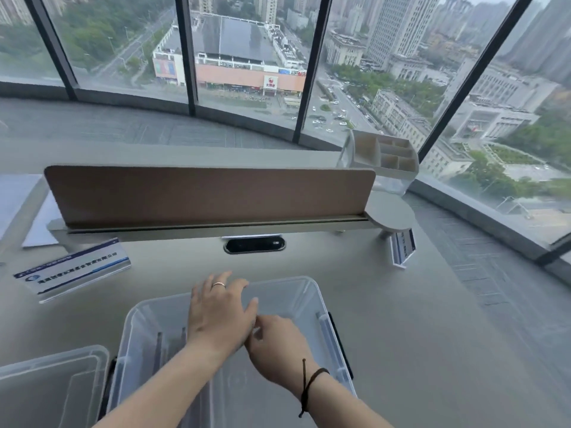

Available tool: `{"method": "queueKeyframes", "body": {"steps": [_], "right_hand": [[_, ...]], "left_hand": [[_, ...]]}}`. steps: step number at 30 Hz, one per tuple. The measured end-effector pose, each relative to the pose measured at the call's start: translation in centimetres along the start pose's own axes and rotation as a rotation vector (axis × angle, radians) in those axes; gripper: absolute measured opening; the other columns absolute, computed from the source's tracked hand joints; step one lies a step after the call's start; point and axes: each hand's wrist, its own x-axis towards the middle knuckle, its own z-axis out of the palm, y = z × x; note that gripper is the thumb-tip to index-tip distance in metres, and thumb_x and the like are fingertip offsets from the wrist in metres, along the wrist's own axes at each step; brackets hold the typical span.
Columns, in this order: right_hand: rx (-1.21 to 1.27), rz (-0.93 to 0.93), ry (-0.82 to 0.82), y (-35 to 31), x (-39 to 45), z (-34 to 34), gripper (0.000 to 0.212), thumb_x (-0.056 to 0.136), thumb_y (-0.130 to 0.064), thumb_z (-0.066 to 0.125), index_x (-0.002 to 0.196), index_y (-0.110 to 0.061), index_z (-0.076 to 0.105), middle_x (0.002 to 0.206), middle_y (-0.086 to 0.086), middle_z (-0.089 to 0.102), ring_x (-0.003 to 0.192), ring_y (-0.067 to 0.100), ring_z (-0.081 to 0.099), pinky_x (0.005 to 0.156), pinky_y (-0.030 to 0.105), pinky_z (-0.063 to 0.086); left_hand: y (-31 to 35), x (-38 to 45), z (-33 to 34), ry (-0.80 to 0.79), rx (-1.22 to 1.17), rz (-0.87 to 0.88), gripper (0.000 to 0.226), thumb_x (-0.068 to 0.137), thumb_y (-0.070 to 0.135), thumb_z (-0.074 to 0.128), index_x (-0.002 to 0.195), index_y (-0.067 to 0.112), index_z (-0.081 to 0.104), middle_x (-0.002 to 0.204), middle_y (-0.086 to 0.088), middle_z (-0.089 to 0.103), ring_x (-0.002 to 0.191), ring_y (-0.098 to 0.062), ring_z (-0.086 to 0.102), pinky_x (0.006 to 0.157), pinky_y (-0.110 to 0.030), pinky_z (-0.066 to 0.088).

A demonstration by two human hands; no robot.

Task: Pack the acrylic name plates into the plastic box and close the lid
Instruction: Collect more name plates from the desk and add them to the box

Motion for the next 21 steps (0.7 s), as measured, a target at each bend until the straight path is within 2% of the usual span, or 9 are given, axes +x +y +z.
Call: {"method": "queueKeyframes", "body": {"steps": [2,4,7,9,12,17,19,21], "right_hand": [[0.083,0.015,0.027,2.0,0.3,-2.6,0.033,0.087,-0.047,0.045,0.091,-0.021,0.065,0.077,-0.009,0.066,0.077,0.016,0.063,0.069,0.031,0.052],[0.122,0.03,0.066,4.8,0.8,-5.3,0.034,0.087,-0.047,0.051,0.102,-0.023,0.07,0.092,-0.008,0.072,0.086,0.009,0.066,0.076,0.028,0.053],[0.193,0.078,0.142,9.3,1.7,-9.6,0.025,0.085,-0.043,0.056,0.095,-0.025,0.072,0.088,-0.006,0.073,0.083,0.008,0.067,0.08,0.029,0.054],[0.257,0.109,0.157,12.1,2.3,-12.3,0.022,0.084,-0.042,0.058,0.09,-0.027,0.072,0.083,-0.006,0.073,0.077,0.009,0.068,0.078,0.032,0.056],[0.286,0.151,0.173,15.7,3.3,-15.6,0.02,0.085,-0.04,0.06,0.092,-0.026,0.071,0.087,-0.003,0.074,0.08,0.012,0.069,0.079,0.034,0.057],[0.235,0.288,0.307,24.7,7.1,-22.0,0.03,0.088,-0.038,0.059,0.109,-0.018,0.068,0.101,0.0,0.072,0.093,0.015,0.066,0.077,0.025,0.048],[0.215,0.366,0.358,28.4,8.8,-24.3,0.037,0.09,-0.036,0.058,0.117,-0.012,0.064,0.113,0.005,0.069,0.106,0.021,0.063,0.085,0.027,0.046],[0.206,0.454,0.402,31.6,10.5,-26.3,0.041,0.092,-0.033,0.055,0.119,-0.003,0.061,0.119,0.014,0.066,0.112,0.03,0.06,0.091,0.034,0.046]], "left_hand": [[2.2,1.7,0.0,-0.005,-0.049,0.07,0.039,0.084,0.042,0.061,0.118,0.023,0.064,0.136,-0.009,0.055,0.13,-0.026,0.042,0.11,-0.042,0.03],[4.9,3.3,-0.1,0.001,-0.106,0.13,0.036,0.086,0.037,0.062,0.118,0.021,0.064,0.133,-0.005,0.057,0.126,-0.024,0.047,0.104,-0.038,0.036],[9.3,5.8,0.7,-0.062,-0.201,0.188,0.028,0.091,0.035,0.057,0.116,0.027,0.063,0.125,0.009,0.061,0.117,-0.016,0.053,0.09,-0.033,0.045],[12.4,7.7,1.8,-0.129,-0.27,0.212,0.023,0.091,0.036,0.052,0.11,0.032,0.065,0.111,0.014,0.067,0.107,-0.013,0.06,0.09,-0.035,0.049],[16.8,9.9,3.4,-0.178,-0.277,0.226,0.023,0.089,0.038,0.05,0.106,0.032,0.066,0.097,0.016,0.069,0.095,-0.012,0.063,0.086,-0.037,0.052],[25.8,13.8,7.4,-0.284,-0.189,0.284,0.019,0.091,0.036,0.051,0.106,0.034,0.062,0.095,0.016,0.064,0.094,-0.014,0.062,0.084,-0.037,0.052],[28.7,15.5,9.0,-0.318,-0.162,0.301,0.022,0.092,0.034,0.05,0.11,0.032,0.062,0.102,0.013,0.064,0.098,-0.015,0.06,0.085,-0.037,0.051],[31.1,17.0,10.5,-0.341,-0.131,0.307,0.024,0.092,0.034,0.05,0.113,0.032,0.061,0.109,0.012,0.064,0.101,-0.015,0.059,0.086,-0.037,0.05]]}}
